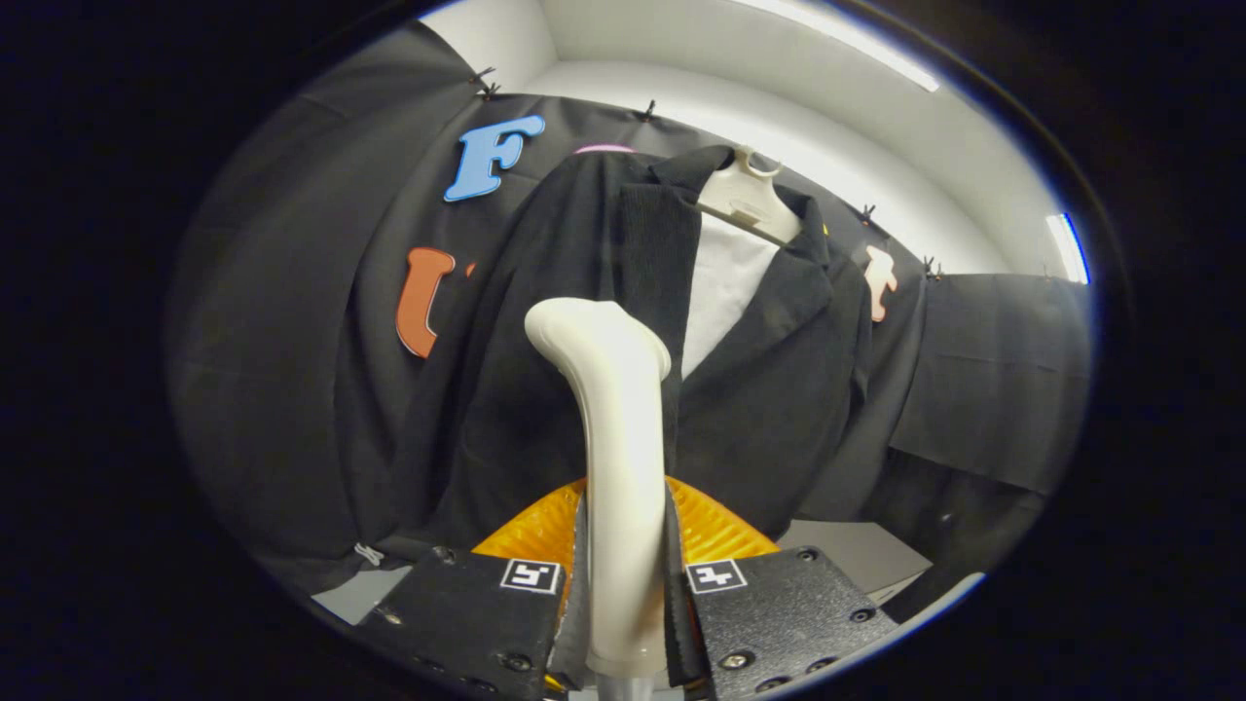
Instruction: Iron the clothes twice with a garment steamer, once on the left side and once on the right side.
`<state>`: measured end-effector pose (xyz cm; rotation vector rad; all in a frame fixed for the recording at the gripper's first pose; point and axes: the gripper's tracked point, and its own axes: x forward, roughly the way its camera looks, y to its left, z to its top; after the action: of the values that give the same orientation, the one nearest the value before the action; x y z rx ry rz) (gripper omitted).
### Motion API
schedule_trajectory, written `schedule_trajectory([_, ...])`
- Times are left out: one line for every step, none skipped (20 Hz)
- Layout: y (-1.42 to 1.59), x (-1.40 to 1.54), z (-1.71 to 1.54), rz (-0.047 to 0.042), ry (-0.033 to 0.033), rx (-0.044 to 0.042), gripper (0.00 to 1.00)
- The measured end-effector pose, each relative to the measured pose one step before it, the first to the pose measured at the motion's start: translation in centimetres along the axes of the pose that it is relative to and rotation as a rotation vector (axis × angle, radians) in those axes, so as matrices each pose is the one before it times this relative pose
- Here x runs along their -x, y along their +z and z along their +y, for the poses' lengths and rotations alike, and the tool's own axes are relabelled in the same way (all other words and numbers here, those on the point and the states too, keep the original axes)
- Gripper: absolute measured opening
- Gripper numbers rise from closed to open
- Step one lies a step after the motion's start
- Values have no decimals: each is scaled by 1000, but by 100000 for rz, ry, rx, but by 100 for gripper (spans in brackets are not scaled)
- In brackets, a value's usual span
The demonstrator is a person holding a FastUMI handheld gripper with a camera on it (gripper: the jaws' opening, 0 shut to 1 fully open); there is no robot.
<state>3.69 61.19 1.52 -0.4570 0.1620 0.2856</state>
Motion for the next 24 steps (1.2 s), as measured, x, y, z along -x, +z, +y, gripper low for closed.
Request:
schedule_trajectory([-400, 146, 101, 628, 95, -23, 34])
schedule_trajectory([-458, 0, 192, 498, 234, 10, 34])
schedule_trajectory([-425, 153, 235, 632, 350, 64, 34])
schedule_trajectory([-593, 62, 81, 704, 404, -29, 34])
schedule_trajectory([-518, 114, 166, 626, 127, 348, 34])
schedule_trajectory([-572, 105, 164, 578, 154, 523, 34])
schedule_trajectory([-420, 37, 189, 557, 495, 248, 34])
schedule_trajectory([-463, 19, 409, 1017, 1273, -431, 34])
schedule_trajectory([-1078, -121, 408, 2312, 1078, -671, 34])
schedule_trajectory([-778, -103, 87, 817, -170, -187, 34])
schedule_trajectory([-373, -17, -34, -302, -707, 420, 34])
schedule_trajectory([-515, 27, 169, 578, -73, 477, 34])
schedule_trajectory([-680, -54, 314, 1385, 652, -88, 34])
schedule_trajectory([-516, -124, 123, 494, 26, 116, 34])
schedule_trajectory([-272, 3, -20, 69, -194, 377, 34])
schedule_trajectory([-373, -1, -10, 506, 30, 291, 34])
schedule_trajectory([-250, 9, 30, 327, -83, 186, 34])
schedule_trajectory([-251, -134, 107, -36, -213, 491, 34])
schedule_trajectory([-249, -82, 0, -71, -219, 404, 34])
schedule_trajectory([-388, -36, 89, 171, -110, 358, 34])
schedule_trajectory([-369, 7, 169, 329, -161, 180, 34])
schedule_trajectory([-508, -10, 105, 491, -181, -377, 34])
schedule_trajectory([-501, 14, 175, 642, -270, -424, 34])
schedule_trajectory([-595, -64, 282, 837, -2, 195, 34])
